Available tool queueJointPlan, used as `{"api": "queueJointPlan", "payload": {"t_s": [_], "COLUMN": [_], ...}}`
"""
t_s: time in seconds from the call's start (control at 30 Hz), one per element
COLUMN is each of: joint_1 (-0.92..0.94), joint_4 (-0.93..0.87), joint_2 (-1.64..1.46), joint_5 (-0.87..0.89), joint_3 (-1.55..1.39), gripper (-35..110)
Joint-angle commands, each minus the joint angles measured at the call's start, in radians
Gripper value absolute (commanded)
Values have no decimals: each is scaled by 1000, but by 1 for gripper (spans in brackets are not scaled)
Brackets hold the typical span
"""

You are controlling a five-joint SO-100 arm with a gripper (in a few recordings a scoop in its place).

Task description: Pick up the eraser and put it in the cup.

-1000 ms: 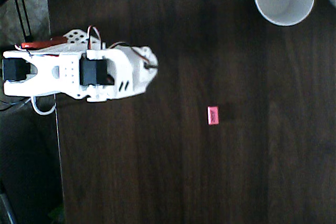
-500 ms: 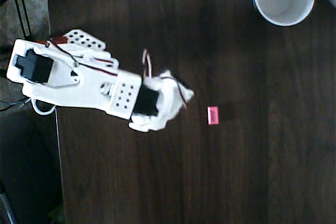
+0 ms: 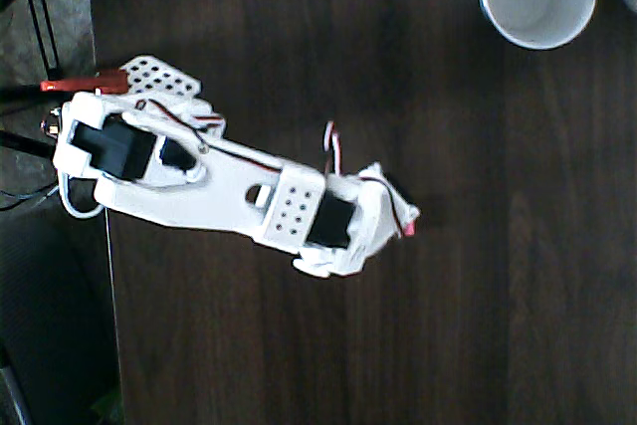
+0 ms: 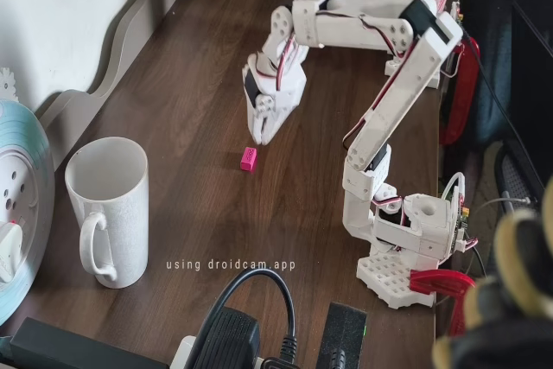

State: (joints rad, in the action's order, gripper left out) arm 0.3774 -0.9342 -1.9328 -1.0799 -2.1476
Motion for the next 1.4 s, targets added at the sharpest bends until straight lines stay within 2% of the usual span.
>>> {"api": "queueJointPlan", "payload": {"t_s": [0.0, 0.13, 0.33, 0.43, 1.37], "joint_1": [31, 61, 110, 115, 87], "joint_4": [15, 17, 17, 17, 14], "joint_2": [14, 44, 78, 86, 394], "joint_5": [-31, -51, -91, -92, -8], "joint_3": [29, 31, 31, 32, 245], "gripper": [0, 2, 23, 26, 22]}}
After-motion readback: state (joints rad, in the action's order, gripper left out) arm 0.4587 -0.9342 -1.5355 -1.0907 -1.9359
